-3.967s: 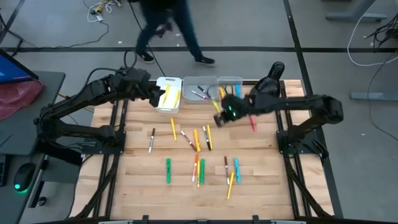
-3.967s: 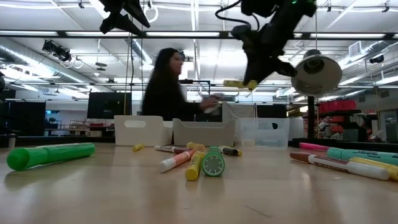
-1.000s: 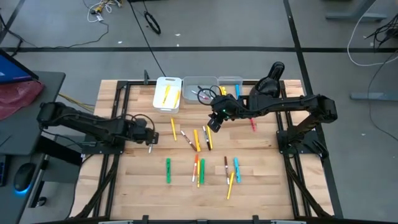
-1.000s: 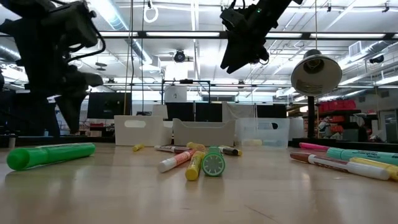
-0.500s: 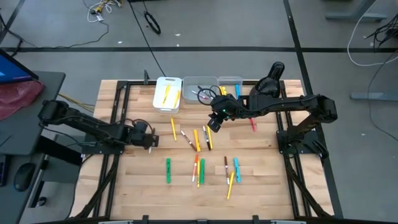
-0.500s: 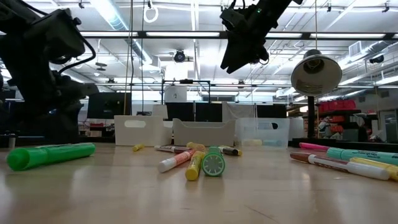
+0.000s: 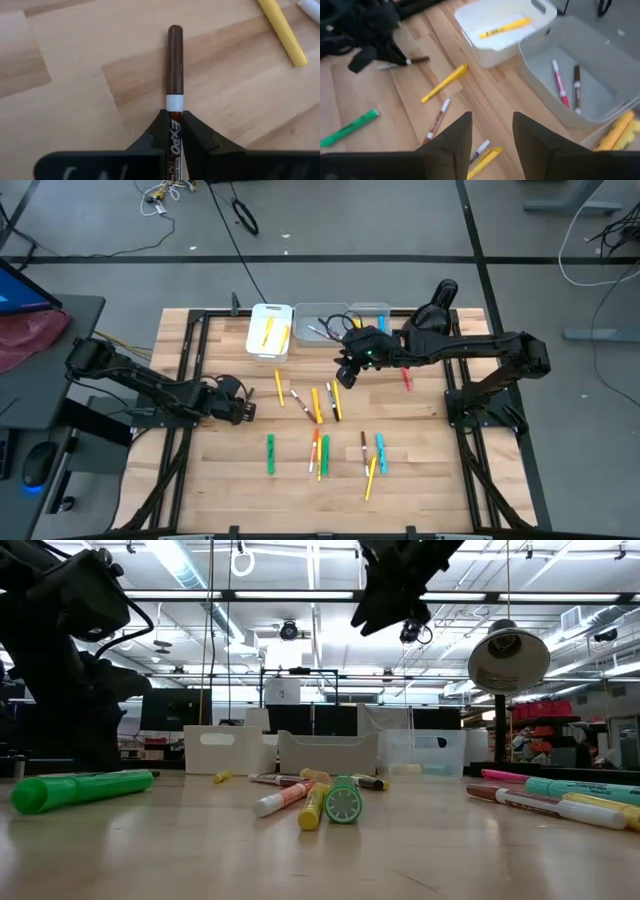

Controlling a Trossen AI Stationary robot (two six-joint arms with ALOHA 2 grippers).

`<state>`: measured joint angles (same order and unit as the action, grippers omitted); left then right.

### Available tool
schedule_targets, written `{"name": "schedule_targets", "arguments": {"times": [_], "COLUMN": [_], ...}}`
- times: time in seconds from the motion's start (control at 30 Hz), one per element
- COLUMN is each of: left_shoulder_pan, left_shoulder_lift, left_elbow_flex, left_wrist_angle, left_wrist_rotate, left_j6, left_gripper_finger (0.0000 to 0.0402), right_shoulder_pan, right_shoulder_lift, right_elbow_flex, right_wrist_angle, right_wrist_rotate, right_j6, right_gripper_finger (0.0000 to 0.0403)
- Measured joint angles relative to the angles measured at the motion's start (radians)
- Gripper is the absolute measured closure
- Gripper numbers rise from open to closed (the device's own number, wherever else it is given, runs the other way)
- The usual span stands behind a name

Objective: Pick & Place Markers
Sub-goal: Put the brown marker pen into the gray bin

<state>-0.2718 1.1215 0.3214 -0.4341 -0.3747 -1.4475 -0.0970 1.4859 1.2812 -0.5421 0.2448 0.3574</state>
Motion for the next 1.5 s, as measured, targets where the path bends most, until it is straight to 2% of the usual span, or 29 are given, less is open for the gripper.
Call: {"name": "schedule_targets", "arguments": {"times": [0.1, 0.2, 0.37, 0.5, 0.67, 0.83, 0.97, 1.1, 1.27, 1.5], "left_shoulder_pan": [-0.001, 0.013, 0.057, 0.116, 0.192, 0.245, 0.269, 0.282, 0.291, 0.304], "left_shoulder_lift": [-0.01, -0.026, -0.029, -0.02, 0.016, 0.069, 0.101, 0.116, 0.118, 0.117], "left_elbow_flex": [0.059, 0.143, 0.292, 0.403, 0.53, 0.633, 0.674, 0.689, 0.687, 0.687], "left_wrist_angle": [-0.004, 0.018, 0.061, 0.091, 0.081, 0.036, 0.025, 0.031, 0.019, 0.018], "left_wrist_rotate": [0.069, 0.068, 0.068, 0.14, 0.272, 0.346, 0.376, 0.39, 0.398, 0.409], "left_j6": [0.068, 0.165, 0.362, 0.539, 0.716, 0.836, 0.897, 0.911, 0.911, 0.923], "left_gripper_finger": [0.0371, 0.0371, 0.0371, 0.0371, 0.0371, 0.0371, 0.0371, 0.0371, 0.0371, 0.037], "right_shoulder_pan": [-0.009, -0.022, -0.061, -0.099, -0.121, -0.122, -0.114, -0.113, -0.113, -0.113], "right_shoulder_lift": [-0.025, -0.037, -0.03, 0.001, 0.058, 0.137, 0.199, 0.219, 0.221, 0.221], "right_elbow_flex": [0.0, 0.0, 0.0, 0.0, 0.0, 0.0, 0.0, 0.0, 0.001, 0.001], "right_wrist_angle": [0.009, 0.02, 0.08, 0.144, 0.225, 0.368, 0.48, 0.532, 0.533, 0.52], "right_wrist_rotate": [-0.002, -0.056, -0.309, -0.505, -0.681, -0.851, -0.879, -0.866, -0.864, -0.863], "right_j6": [0.033, 0.072, 0.084, 0.131, 0.19, 0.276, 0.32, 0.353, 0.36, 0.357], "right_gripper_finger": [0.0261, 0.0261, 0.0261, 0.0257, 0.0213, 0.0154, 0.0135, 0.0142, 0.0179, 0.0256]}}
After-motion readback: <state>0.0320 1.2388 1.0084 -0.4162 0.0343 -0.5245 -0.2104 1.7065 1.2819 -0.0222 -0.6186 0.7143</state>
